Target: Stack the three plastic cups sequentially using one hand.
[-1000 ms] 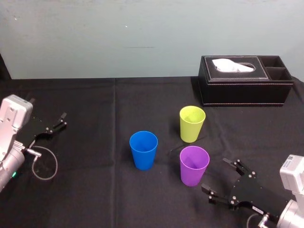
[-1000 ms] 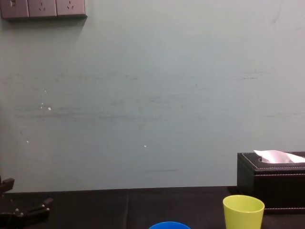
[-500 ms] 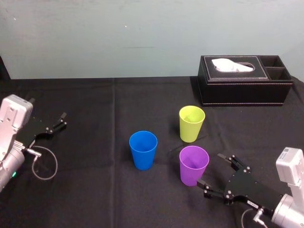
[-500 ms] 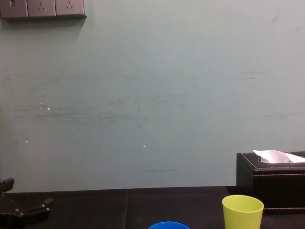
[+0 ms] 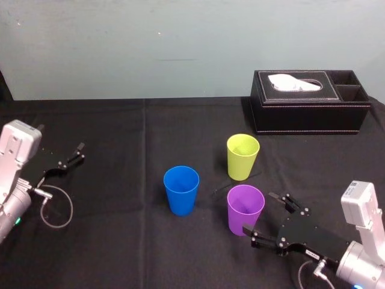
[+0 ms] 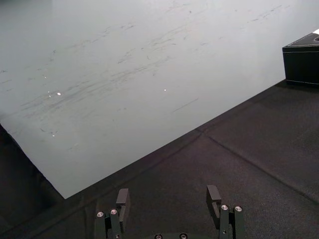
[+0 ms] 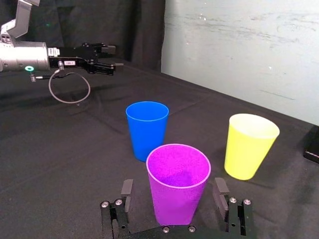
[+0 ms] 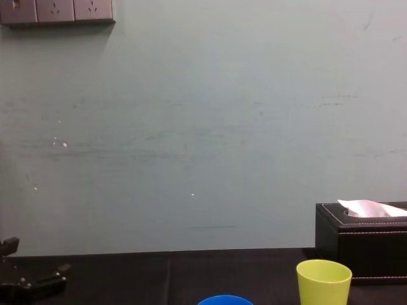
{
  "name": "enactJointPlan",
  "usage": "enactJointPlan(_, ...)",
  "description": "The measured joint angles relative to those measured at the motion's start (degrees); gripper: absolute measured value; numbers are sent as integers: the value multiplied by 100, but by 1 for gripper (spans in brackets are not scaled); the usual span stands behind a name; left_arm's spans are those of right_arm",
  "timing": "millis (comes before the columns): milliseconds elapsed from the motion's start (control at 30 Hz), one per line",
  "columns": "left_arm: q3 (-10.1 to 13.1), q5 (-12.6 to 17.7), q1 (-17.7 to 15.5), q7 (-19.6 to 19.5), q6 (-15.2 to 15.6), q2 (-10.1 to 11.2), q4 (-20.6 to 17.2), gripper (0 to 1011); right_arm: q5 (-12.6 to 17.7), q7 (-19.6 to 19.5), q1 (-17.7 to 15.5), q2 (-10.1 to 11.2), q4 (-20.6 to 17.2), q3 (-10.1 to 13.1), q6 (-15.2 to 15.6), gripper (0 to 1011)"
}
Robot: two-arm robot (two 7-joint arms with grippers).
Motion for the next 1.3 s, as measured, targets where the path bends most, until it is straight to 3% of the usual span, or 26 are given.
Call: enactJointPlan(1300,-1,0,0,0,0,0,0,1010,-171,-32,583,-257,462,-357,262,1004)
